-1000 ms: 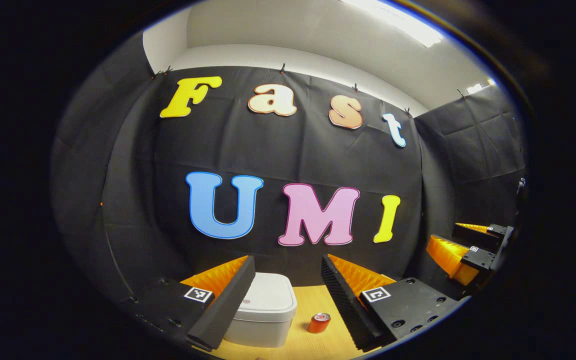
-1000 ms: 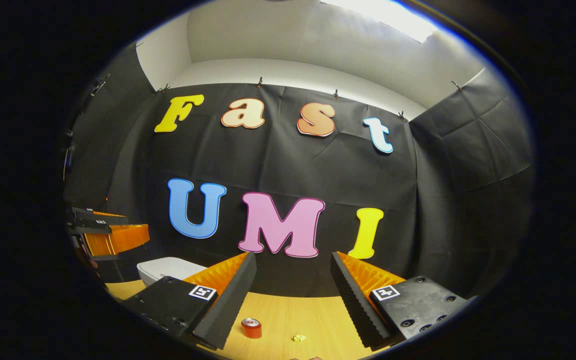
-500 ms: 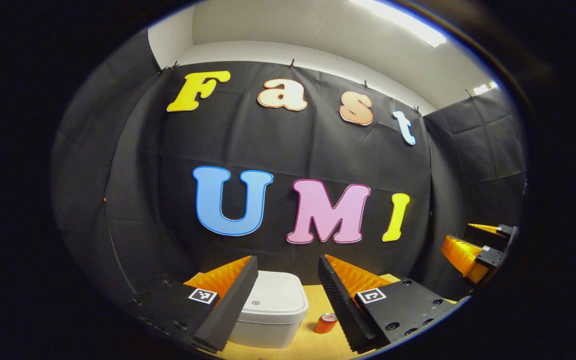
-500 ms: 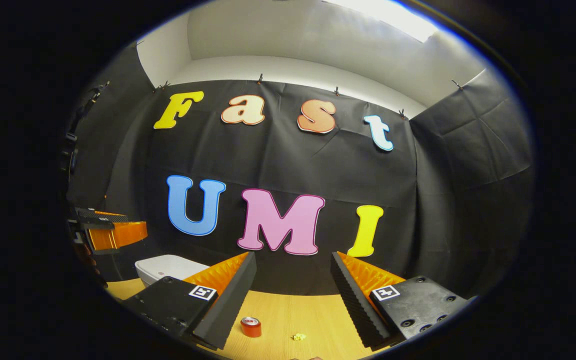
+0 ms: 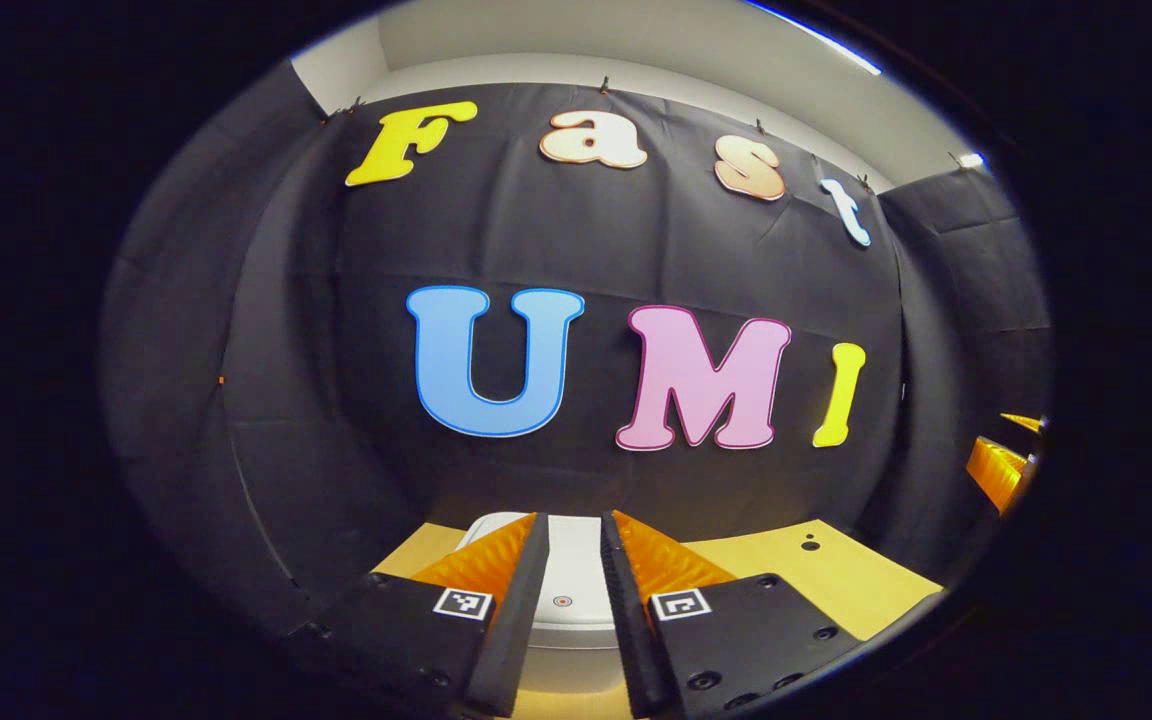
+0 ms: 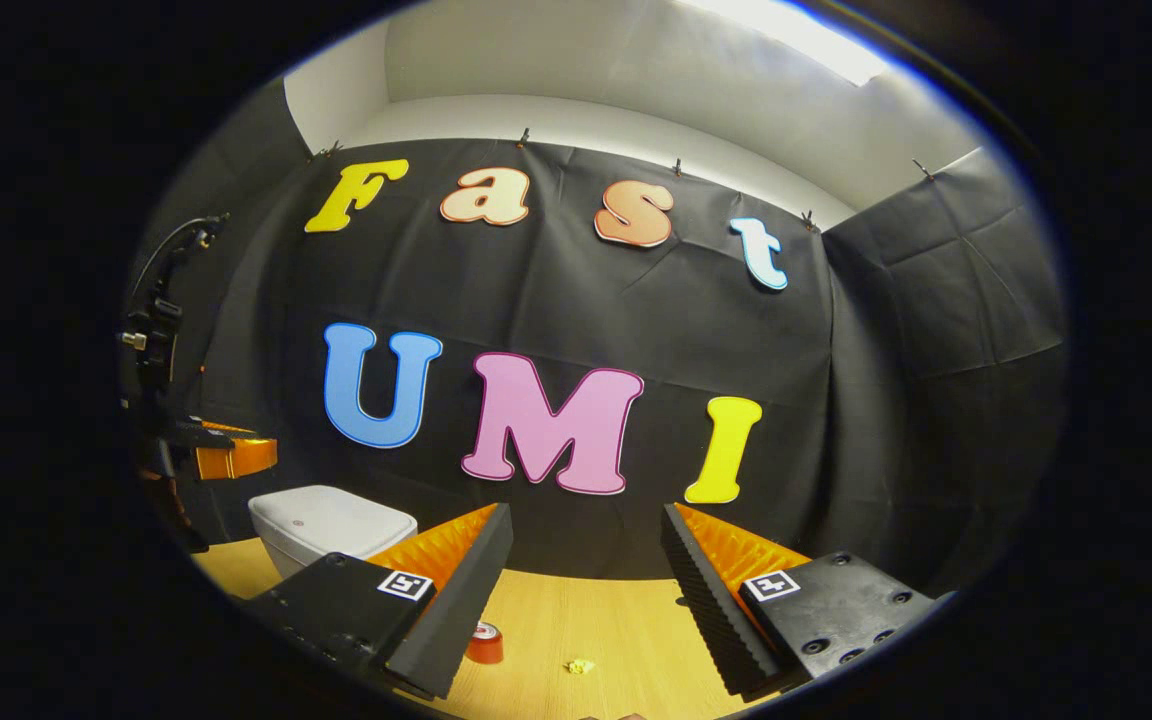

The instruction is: Press the lid of the desktop garbage bin to open it, pick up the crumpled paper on the desktop and throw it into the bin, then pick up the pop can on the desktop and drop it into the bin, and finally close the garbage bin lid.

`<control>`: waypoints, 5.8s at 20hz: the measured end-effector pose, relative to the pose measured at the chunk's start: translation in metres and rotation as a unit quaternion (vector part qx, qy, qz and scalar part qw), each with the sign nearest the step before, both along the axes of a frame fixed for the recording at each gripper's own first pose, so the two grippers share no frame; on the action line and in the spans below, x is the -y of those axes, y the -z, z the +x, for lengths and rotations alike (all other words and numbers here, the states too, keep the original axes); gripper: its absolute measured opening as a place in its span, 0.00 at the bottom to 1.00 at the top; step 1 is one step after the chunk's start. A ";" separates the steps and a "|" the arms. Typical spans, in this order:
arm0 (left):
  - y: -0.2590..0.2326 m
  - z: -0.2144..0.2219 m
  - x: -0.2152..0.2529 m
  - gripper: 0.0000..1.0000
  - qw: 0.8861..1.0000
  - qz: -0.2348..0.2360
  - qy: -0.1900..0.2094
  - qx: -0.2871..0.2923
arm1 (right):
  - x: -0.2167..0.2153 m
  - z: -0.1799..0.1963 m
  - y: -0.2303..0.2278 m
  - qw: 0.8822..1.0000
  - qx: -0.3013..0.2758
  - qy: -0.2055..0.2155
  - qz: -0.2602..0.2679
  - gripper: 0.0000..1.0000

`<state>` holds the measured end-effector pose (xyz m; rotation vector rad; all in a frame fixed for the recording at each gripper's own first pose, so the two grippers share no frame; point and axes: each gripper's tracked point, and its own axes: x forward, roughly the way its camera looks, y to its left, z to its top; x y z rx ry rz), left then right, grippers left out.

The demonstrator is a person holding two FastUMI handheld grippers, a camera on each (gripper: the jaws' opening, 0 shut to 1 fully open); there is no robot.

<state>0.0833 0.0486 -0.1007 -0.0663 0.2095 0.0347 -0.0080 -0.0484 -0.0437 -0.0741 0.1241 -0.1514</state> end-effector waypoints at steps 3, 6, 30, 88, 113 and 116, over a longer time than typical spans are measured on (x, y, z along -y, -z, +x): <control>0.026 0.014 -0.006 0.30 1.000 0.003 -0.010 -0.028 | 0.007 0.002 0.016 1.000 -0.016 0.002 -0.007 0.96; 0.054 0.025 -0.010 0.09 0.998 0.005 -0.011 -0.062 | 0.012 0.006 0.030 1.000 -0.030 0.001 -0.004 0.96; 0.083 0.039 0.010 0.06 0.993 0.085 0.030 -0.082 | 0.046 0.015 0.061 0.997 -0.063 0.032 0.011 0.97; 0.036 -0.061 0.102 0.98 0.991 0.083 -0.006 -0.100 | 0.028 0.026 0.490 0.815 -0.565 -0.063 0.108 0.69; 0.042 -0.079 0.085 0.98 0.996 0.039 0.003 -0.082 | -0.074 0.165 0.197 0.892 -0.323 -0.264 0.170 0.31; 0.032 -0.088 0.073 0.98 0.996 0.050 -0.008 -0.072 | -0.130 0.163 0.153 0.886 -0.292 -0.326 0.154 0.31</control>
